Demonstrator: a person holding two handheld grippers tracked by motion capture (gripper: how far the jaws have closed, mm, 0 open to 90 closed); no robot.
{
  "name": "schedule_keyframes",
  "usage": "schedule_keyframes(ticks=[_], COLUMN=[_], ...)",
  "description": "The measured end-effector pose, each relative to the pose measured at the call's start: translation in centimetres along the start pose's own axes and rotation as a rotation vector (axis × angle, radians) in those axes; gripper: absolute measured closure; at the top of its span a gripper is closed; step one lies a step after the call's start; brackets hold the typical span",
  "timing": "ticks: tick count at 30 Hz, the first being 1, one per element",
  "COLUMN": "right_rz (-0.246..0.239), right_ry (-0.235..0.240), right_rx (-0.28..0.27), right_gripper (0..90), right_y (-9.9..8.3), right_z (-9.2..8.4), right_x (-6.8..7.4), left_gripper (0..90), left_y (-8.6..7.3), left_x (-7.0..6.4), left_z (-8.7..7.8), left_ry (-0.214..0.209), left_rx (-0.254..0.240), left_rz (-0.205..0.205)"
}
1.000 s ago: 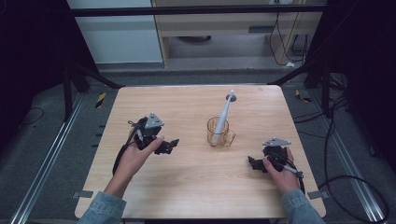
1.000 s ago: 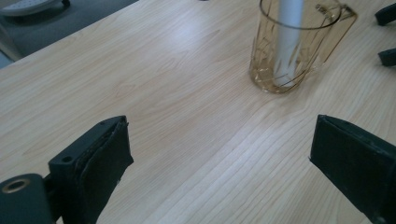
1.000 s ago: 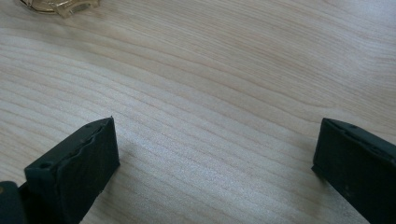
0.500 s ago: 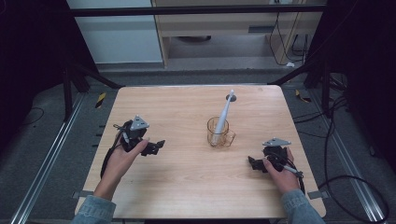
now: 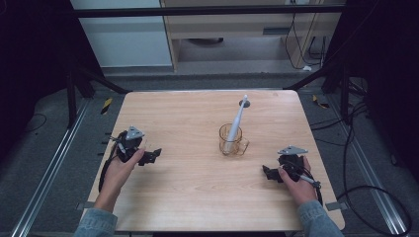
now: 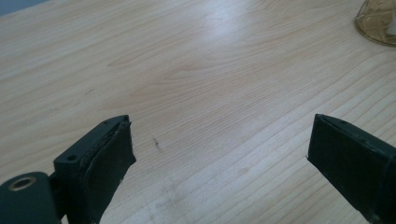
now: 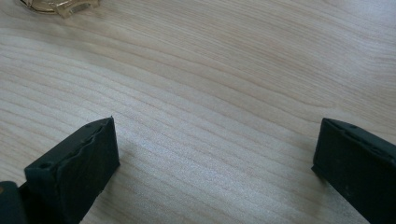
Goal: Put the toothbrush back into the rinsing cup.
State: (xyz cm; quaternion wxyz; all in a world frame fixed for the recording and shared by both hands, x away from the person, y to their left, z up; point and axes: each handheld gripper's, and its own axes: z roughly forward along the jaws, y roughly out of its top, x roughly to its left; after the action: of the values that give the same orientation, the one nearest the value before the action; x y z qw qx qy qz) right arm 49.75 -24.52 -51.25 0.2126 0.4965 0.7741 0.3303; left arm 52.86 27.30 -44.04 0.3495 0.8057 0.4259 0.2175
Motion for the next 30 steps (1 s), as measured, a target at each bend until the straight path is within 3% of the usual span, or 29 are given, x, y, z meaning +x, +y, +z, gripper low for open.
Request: schedule_keyframes(ticks=[10,17,30], right_rz=[0.0,0.0,0.0], right_ry=[0.0,0.0,0.0], right_rx=[0.0,0.0,0.0], right_gripper=[0.3,0.3,0.3], right_y=[0.0,0.0,0.0], right_z=[0.0,0.0,0.0], right_x=[0.0,0.0,0.0], left_gripper=[6.1,6.1,6.3], left_y=[-2.1,-3.2,-4.3], left_x=[1.6,2.2,2.6], left_z=[0.9,1.5,2.5], left_ry=[0.018,0.025,0.03], left_rx=[0.022,0.035,0.049], left_rz=[-0.063,-0.086,-0.092])
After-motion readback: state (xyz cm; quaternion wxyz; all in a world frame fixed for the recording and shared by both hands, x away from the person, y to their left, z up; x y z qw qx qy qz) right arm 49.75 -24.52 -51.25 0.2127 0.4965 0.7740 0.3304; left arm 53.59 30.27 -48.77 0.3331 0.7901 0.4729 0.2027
